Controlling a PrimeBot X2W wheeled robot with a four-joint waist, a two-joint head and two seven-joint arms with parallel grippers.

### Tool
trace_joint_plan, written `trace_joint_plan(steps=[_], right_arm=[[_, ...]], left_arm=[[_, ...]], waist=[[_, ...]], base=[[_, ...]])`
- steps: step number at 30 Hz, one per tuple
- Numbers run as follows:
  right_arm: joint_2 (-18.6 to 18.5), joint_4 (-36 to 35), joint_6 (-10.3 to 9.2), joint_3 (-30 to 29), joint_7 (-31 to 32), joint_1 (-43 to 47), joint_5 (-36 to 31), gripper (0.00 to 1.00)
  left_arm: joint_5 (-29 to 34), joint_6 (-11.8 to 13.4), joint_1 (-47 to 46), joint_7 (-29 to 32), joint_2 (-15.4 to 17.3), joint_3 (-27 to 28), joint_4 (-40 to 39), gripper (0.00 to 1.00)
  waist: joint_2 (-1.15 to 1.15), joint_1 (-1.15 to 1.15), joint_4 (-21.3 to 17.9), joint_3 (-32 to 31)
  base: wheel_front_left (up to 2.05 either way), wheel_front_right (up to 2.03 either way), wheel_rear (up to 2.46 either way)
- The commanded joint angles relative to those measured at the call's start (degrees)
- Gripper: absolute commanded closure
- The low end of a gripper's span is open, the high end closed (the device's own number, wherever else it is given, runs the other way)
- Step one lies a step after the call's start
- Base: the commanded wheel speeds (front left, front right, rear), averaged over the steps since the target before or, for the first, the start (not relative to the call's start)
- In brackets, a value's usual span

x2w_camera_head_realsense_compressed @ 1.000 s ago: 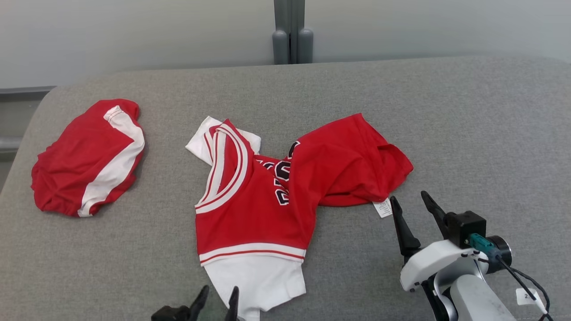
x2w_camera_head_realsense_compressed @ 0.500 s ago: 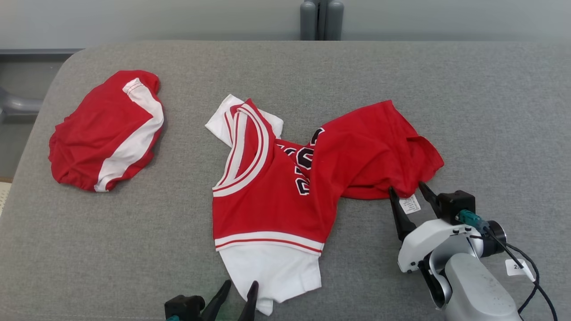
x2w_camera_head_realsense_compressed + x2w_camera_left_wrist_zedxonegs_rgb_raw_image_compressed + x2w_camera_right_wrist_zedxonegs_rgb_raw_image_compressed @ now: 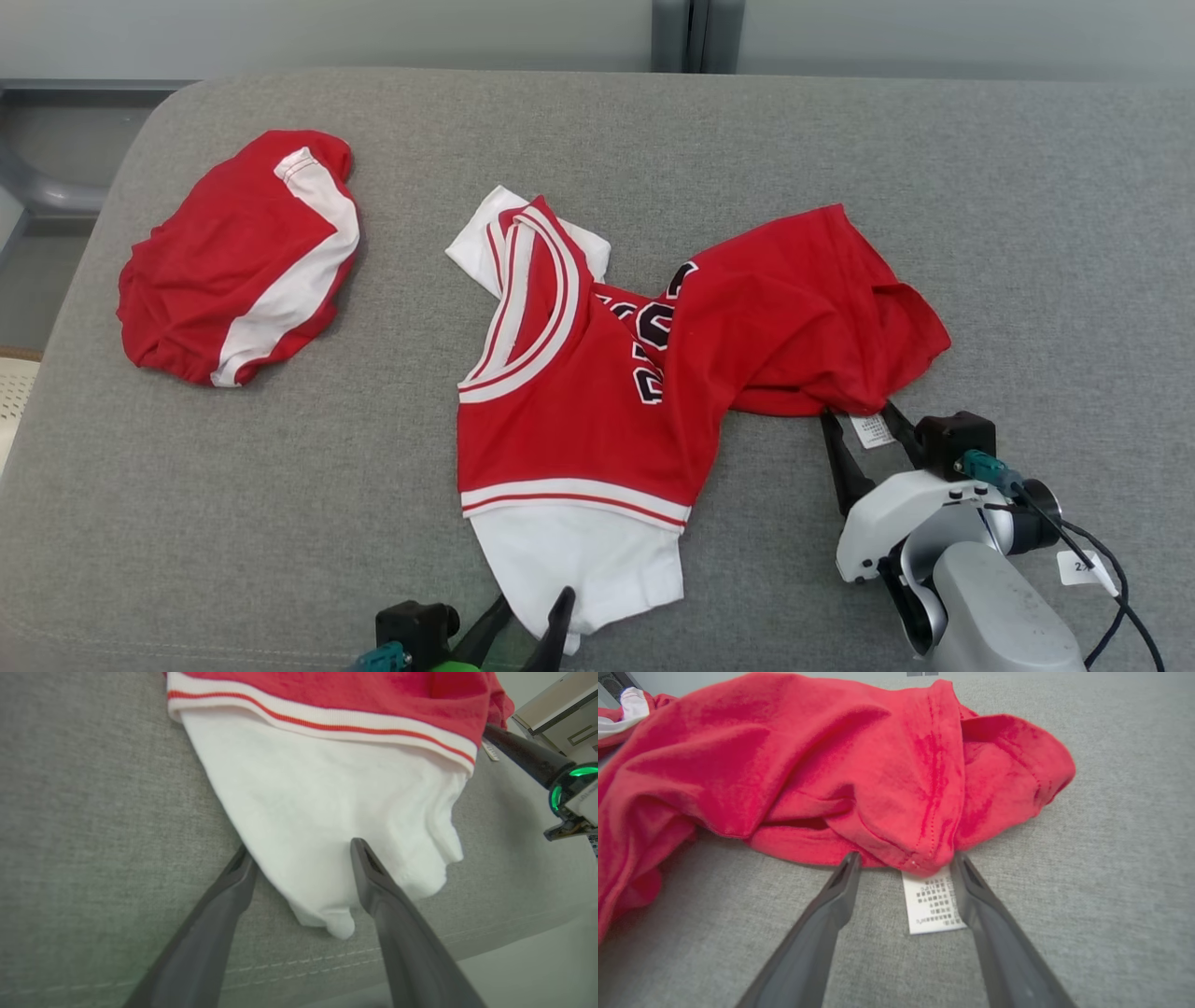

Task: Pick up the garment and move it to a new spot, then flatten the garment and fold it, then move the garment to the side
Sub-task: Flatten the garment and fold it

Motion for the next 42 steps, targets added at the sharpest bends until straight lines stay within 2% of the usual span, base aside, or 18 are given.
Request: trace_joint_plan(steps=[1,2,7,13,18,23,30,35,42], right_arm=[[-0.1,0.3,-0.08,0.1,-0.2,-0.4,0.1,1.0],[-0.1,0.4,-0.08,0.1,-0.2,-0.7,0.1,1.0],[0.0,-0.2,-0.08,-0.2,-0.2,-1.4,0.3,1.0],[0.0,-4.6,-0.08,-0.1,-0.2,-0.2,0.2,1.0],[-0.8,-9.7,-0.08,-0.2,-0.2,0.6,-0.3,1.0],[-2.0,-13.3,-0.08,0.5,-0.2,-2.0,0.2,1.0],[-4.5,-11.9,-0.08,3.3,-0.2,-14.5,1.6,1.0],[-5.1,-6.6,-0.08,4.6,-0.2,-30.4,4.0,1.0],[-6.5,1.2,-0.08,5.8,-0.1,-52.1,5.5,1.0]], left_arm=[[-1.1,0.1,-0.8,0.7,-0.1,-1.1,1.0,0.73],[-1.4,0.1,-1.3,0.7,-0.1,-1.7,1.0,1.0],[-3.9,0.1,-3.3,0.4,0.3,-2.5,0.5,1.0],[-5.3,0.1,-3.4,0.4,0.9,3.0,-4.1,1.0],[-3.9,0.1,-4.3,0.4,2.2,7.4,-9.8,1.0],[-4.3,0.1,-8.0,0.4,4.0,9.9,-14.2,1.0],[-8.4,0.1,-25.7,2.9,9.8,10.3,-14.7,1.0],[-13.6,0.1,-43.7,6.5,12.5,13.7,-8.2,1.0],[-14.9,0.1,-69.0,8.4,14.3,16.2,2.3,1.0]], waist=[[0.0,0.0,0.0,0.1],[0.0,0.0,0.0,0.1],[0.0,0.0,0.1,0.1],[0.0,0.0,-0.5,-0.8],[0.0,0.0,-1.4,-1.8],[0.0,0.0,-2.9,-1.5],[0.0,0.0,-5.4,4.0],[0.0,0.0,-8.0,11.1],[0.0,0.0,-10.8,18.3]], base=[[0.0,0.0,0.0],[0.0,0.0,0.0],[0.0,0.0,0.0],[0.0,0.0,0.0],[0.0,0.0,0.0],[0.0,0.0,0.0],[0.0,0.0,0.0],[0.0,0.0,0.0],[0.0,0.0,0.0]])
